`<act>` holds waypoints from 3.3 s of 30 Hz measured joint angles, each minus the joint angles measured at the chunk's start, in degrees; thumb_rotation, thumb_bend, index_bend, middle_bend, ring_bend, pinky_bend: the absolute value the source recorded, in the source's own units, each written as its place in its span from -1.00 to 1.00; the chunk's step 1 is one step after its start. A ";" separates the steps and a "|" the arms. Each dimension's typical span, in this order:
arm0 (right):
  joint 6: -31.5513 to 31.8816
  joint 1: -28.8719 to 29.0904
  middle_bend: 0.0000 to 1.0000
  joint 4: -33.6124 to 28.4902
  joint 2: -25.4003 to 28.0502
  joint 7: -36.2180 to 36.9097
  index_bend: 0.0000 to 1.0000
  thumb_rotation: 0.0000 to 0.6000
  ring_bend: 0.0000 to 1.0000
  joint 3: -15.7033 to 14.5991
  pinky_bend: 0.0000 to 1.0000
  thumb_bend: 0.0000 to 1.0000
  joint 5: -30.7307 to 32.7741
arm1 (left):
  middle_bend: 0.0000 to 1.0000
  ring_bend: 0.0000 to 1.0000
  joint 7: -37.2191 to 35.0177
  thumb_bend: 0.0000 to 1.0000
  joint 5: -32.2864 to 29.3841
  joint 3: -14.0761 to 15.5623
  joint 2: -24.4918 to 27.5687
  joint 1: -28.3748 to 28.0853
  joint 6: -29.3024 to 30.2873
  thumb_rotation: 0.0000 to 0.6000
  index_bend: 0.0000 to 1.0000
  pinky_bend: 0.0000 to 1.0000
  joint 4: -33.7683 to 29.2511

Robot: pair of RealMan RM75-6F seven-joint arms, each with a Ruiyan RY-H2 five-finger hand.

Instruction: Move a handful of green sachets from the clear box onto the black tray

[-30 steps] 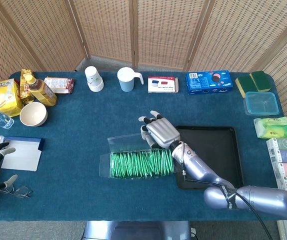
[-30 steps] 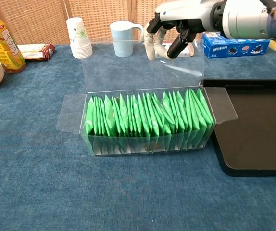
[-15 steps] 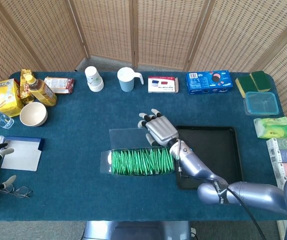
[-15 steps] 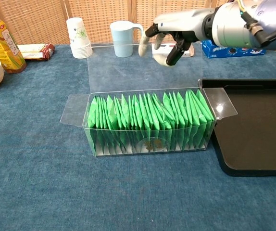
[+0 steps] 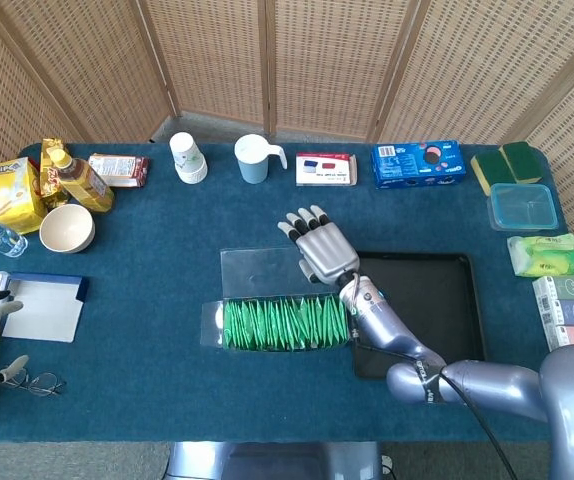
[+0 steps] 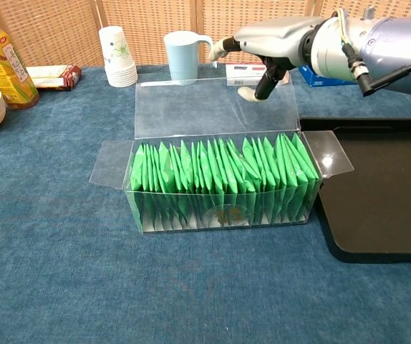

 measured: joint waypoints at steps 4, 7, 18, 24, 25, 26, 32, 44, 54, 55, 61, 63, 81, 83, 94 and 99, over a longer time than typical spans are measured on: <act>-2.19 -0.60 -0.92 -2.26 1.90 5.16 -0.72 1.00 -0.96 0.78 -0.90 -0.25 -2.92 | -0.70 -0.62 0.02 -0.67 0.09 -0.06 0.47 0.47 1.02 1.00 -0.53 -0.31 -0.31; -4.00 -1.21 -0.92 -4.09 3.77 10.42 -0.70 1.00 -0.96 1.14 -0.90 -0.41 -7.08 | -0.70 -0.62 0.25 -0.68 0.63 -0.14 0.81 0.58 1.62 1.00 -0.53 -0.31 -0.64; -6.77 -3.76 -0.87 -8.63 9.68 23.96 -0.50 1.00 -0.97 -1.43 -0.90 -0.92 -31.17 | -0.70 -0.62 1.70 -0.68 1.68 -0.45 1.80 0.70 2.78 1.00 -0.53 -0.31 -2.15; -5.38 -4.12 -0.82 -8.49 10.53 27.59 -0.40 1.00 -0.96 -4.04 -0.90 -1.00 -41.09 | -0.70 -0.62 2.26 -0.68 1.86 -0.44 2.05 0.80 2.98 1.00 -0.53 -0.31 -2.59; -4.99 -4.05 -0.82 -8.11 10.49 27.96 -0.39 1.00 -0.96 -4.46 -0.90 -1.00 -42.70 | -0.70 -0.62 2.34 -0.68 1.93 -0.45 2.07 0.79 2.99 1.00 -0.53 -0.31 -2.69; -4.71 -3.95 -0.81 -7.70 10.43 28.11 -0.38 1.00 -0.96 -4.76 -0.90 -1.00 -43.85 | -0.70 -0.62 2.42 -0.68 1.99 -0.45 2.07 0.79 3.01 1.00 -0.53 -0.31 -2.77; -3.90 -2.55 -0.79 -3.92 9.85 28.59 -0.33 1.00 -0.96 -6.02 -0.90 -1.00 -48.59 | -0.70 -0.62 2.88 -0.67 1.81 -0.38 1.99 0.76 2.65 1.00 -0.53 -0.31 -3.06; -5.71 -0.34 -0.75 1.50 9.12 26.52 -0.27 1.00 -0.95 -8.23 -0.90 -1.00 -52.24 | -0.70 -0.62 3.50 -0.68 0.76 -0.41 1.29 0.38 1.27 1.00 -0.53 -0.31 -2.95; -7.98 1.38 -0.75 3.14 8.53 25.03 -0.27 1.00 -0.95 -10.33 -0.90 -1.00 -54.39 | -0.70 -0.62 3.88 -0.67 0.40 -0.49 1.00 0.03 0.52 1.00 -0.53 -0.31 -3.05; -8.17 1.59 -0.75 3.22 8.35 24.84 -0.27 1.00 -0.95 -10.44 -0.90 -1.00 -54.57 | -0.70 -0.62 3.87 -0.67 0.41 -0.49 0.95 -0.01 0.49 1.00 -0.53 -0.31 -3.03; -8.42 2.39 -0.75 3.90 6.99 24.50 -0.28 1.00 -0.95 -10.57 -0.90 -1.00 -55.01 | -0.70 -0.62 3.62 -0.67 0.28 -0.51 0.83 -0.02 0.40 1.00 -0.53 -0.31 -2.70; -8.37 2.61 -0.74 4.15 6.58 24.36 -0.28 1.00 -0.95 -10.55 -0.90 -1.00 -55.13 | -0.70 -0.62 3.44 -0.68 0.17 -0.52 0.83 0.02 0.41 1.00 -0.53 -0.31 -2.57; -7.55 2.71 -0.68 5.81 3.99 21.99 -0.19 1.00 -0.85 -9.45 -0.90 -0.80 -53.04 | -0.70 -0.62 2.01 -0.68 0.32 -0.54 0.61 0.25 0.87 1.00 -0.54 -0.31 -1.26; -7.22 2.62 -0.67 5.89 3.74 22.06 -0.17 1.00 -0.83 -9.39 -0.90 -0.64 -52.86 | -0.70 -0.62 1.95 -0.68 0.40 -0.56 0.58 0.25 0.93 1.00 -0.54 -0.31 -1.17; -6.29 2.29 -0.63 6.34 2.65 22.23 -0.12 1.00 -0.78 -9.51 -0.90 -0.32 -52.26 | -0.70 -0.63 1.46 -0.68 0.74 -0.61 0.52 0.41 1.49 1.00 -0.55 -0.31 -0.83; -6.12 2.23 -0.63 6.32 2.44 21.92 -0.12 1.00 -0.76 -9.52 -0.90 -0.32 -52.04 | -0.70 -0.63 1.18 -0.68 0.91 -0.61 0.50 0.45 1.67 1.00 -0.56 -0.31 -0.63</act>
